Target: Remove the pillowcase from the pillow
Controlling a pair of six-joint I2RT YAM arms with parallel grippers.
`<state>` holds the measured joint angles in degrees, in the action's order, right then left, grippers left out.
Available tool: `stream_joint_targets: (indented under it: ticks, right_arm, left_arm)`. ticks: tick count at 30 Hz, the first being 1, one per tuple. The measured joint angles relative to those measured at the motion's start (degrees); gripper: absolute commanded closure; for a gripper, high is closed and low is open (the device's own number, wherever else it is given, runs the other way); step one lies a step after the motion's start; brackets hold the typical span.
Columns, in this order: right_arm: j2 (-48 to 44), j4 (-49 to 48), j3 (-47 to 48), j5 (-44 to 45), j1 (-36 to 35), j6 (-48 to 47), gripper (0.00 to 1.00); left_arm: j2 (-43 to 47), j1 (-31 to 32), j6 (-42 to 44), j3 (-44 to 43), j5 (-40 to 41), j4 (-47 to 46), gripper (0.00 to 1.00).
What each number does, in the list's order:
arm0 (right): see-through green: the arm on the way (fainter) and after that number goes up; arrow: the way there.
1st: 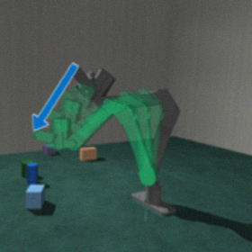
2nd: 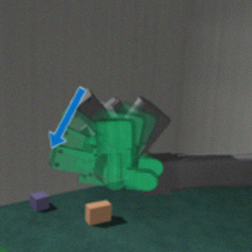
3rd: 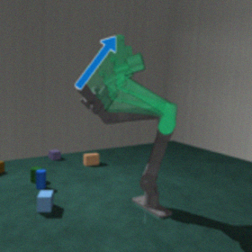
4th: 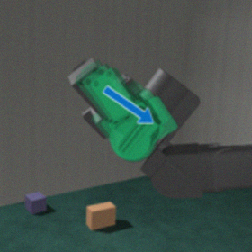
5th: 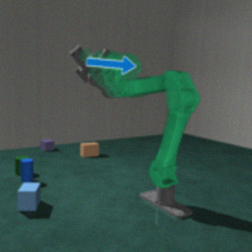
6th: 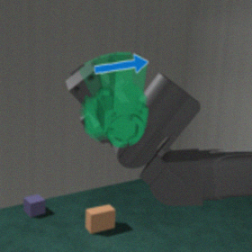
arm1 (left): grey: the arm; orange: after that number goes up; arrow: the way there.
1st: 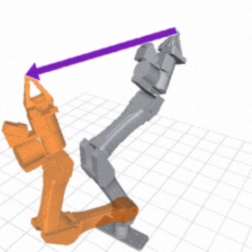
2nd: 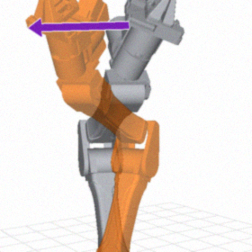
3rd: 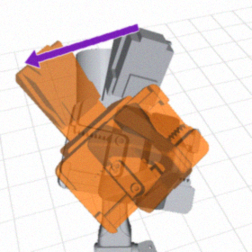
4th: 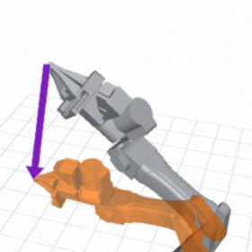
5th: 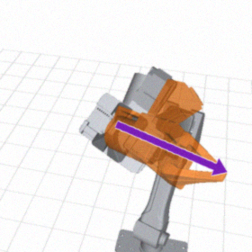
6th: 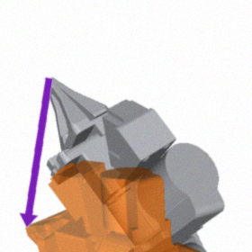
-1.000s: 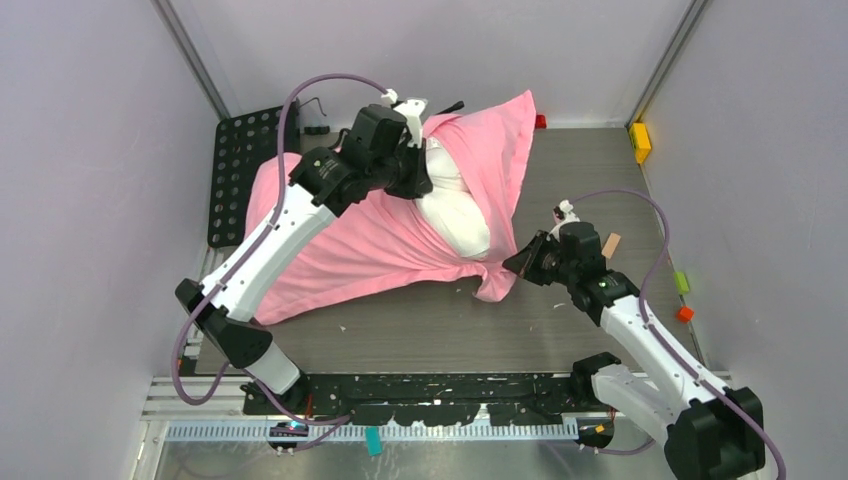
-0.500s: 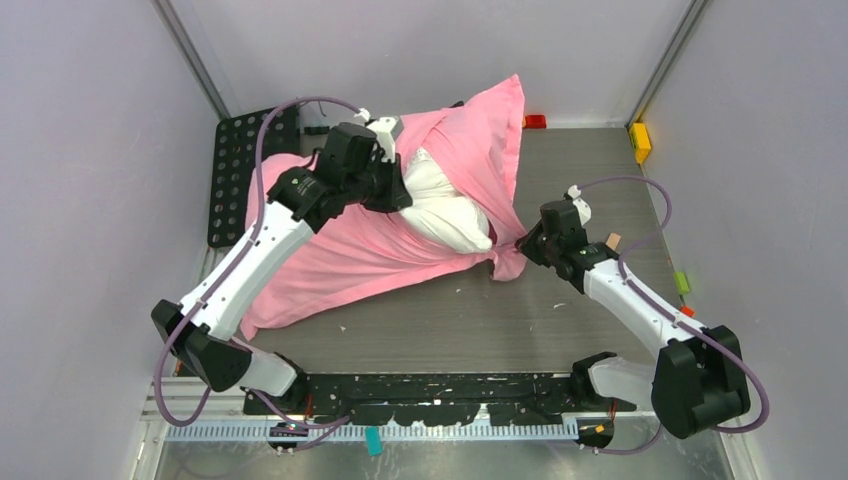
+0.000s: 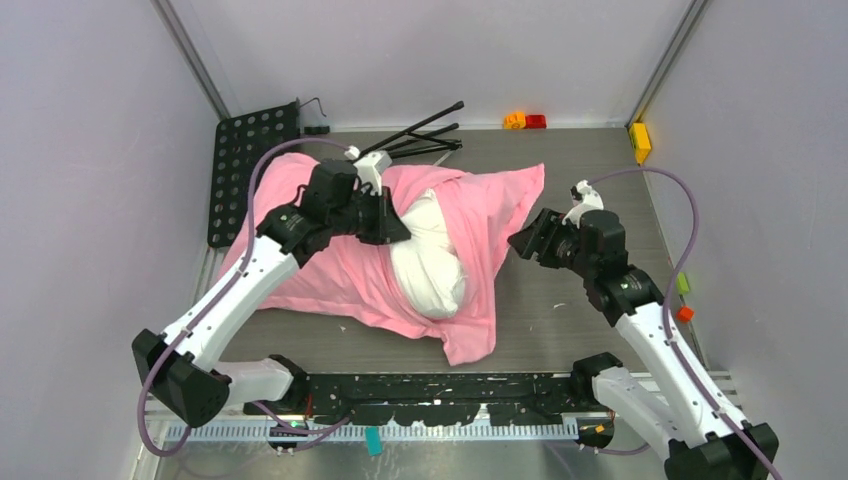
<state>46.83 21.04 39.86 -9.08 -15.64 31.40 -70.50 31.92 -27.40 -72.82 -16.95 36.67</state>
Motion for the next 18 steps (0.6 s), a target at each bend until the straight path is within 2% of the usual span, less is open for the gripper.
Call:
stream_joint_targets:
  ticks: [3,5,11,18]
  right_arm:
    - [-0.81,1.68,4.59,-1.53,-2.6,-2.43,0.2]
    - [-0.11,2.8,8.33,-1.44,-5.77,-3.87,0.17]
    - [5.44,5.81,16.39,6.75,-19.1,-7.06,0.16]
    - [13.11,9.53,18.32,19.34,-32.72,-10.82,0.14]
  left_arm:
    - [-0.61,0.39,-0.81,2.89,-1.73,-1.03,1.0]
    - [-1.05,0.83,-1.07,3.61,-2.38,-1.51,1.0]
    - [-1.2,1.79,-1.14,3.69,-2.56,-2.89,1.0]
    - [-2.4,2.62,-1.14,3.69,-2.51,-3.52,1.0]
